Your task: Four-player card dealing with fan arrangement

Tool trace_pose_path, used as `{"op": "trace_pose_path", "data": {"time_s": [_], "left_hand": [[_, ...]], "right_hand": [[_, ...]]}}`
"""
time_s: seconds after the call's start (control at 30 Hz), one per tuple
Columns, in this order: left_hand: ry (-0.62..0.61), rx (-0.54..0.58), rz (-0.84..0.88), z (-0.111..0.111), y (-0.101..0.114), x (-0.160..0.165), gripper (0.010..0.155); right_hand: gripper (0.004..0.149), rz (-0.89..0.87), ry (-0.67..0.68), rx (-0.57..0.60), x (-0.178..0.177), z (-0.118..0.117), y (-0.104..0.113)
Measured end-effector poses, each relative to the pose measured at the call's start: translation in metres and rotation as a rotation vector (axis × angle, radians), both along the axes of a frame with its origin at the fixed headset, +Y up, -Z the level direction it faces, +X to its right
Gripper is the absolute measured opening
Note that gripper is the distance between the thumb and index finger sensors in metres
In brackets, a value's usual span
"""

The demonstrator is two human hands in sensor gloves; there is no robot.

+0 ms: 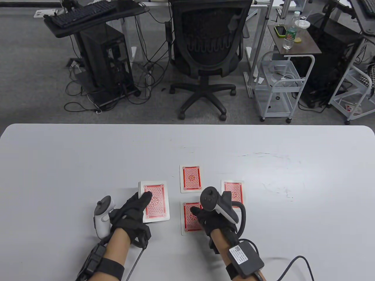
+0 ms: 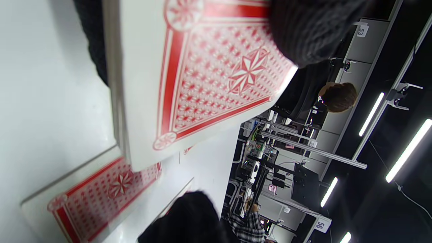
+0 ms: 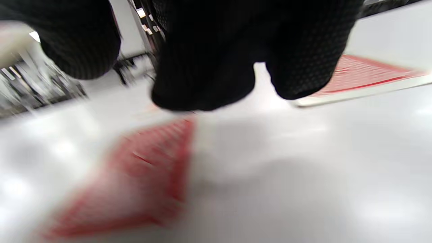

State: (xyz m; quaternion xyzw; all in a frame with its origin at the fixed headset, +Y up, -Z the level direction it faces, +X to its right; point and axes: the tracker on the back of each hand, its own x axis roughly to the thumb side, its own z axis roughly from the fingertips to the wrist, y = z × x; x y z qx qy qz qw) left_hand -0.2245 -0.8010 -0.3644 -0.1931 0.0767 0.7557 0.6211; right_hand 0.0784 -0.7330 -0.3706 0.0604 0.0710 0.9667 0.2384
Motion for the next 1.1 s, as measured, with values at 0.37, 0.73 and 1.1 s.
{"op": "trace_pose_path", "data": {"time_s": [0.37, 0.73, 1.1], "left_hand": [[-0.086, 0.03, 0.007, 0.015, 0.026, 0.03, 0.054], [-0.007, -0.015, 0.139, 0.018, 0.004, -0.019, 0.054], [0.183, -0.071, 0.034, 0.01, 0.0, -0.084, 0.054]], "right_hand": [[0.061, -0.517, 0.086, -0.059, -0.018, 0.003, 0.004], [0.064, -0.636, 0.095, -0.133, -0.03, -0.008, -0.002], [0.072, -0.098, 0.058, -0.111, -0.089, -0.058, -0.001]]}}
